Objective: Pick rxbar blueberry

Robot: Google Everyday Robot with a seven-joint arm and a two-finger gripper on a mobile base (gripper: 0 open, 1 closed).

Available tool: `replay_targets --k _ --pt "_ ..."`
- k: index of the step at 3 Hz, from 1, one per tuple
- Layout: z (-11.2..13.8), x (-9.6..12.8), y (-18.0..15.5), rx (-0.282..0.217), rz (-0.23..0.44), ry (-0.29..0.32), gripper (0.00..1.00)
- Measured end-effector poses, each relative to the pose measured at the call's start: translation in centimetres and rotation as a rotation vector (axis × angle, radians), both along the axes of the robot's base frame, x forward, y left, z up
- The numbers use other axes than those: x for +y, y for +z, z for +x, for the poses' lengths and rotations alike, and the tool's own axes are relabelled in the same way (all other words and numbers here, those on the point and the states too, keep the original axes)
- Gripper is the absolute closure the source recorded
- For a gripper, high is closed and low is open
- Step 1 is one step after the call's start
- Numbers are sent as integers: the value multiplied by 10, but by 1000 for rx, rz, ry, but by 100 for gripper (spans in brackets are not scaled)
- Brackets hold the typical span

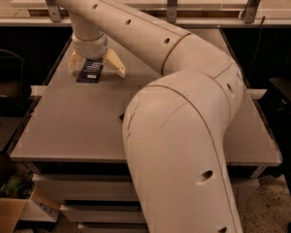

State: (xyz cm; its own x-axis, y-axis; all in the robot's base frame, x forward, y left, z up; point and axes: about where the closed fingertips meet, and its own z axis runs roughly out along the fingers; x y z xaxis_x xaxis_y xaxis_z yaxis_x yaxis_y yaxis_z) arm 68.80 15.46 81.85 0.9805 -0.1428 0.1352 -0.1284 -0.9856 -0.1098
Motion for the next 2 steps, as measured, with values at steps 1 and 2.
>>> replay_targets --k 1,2 --pt "0 1 -2 11 -3 -1 40" --pt "0 1 6 11 -3 -1 64"
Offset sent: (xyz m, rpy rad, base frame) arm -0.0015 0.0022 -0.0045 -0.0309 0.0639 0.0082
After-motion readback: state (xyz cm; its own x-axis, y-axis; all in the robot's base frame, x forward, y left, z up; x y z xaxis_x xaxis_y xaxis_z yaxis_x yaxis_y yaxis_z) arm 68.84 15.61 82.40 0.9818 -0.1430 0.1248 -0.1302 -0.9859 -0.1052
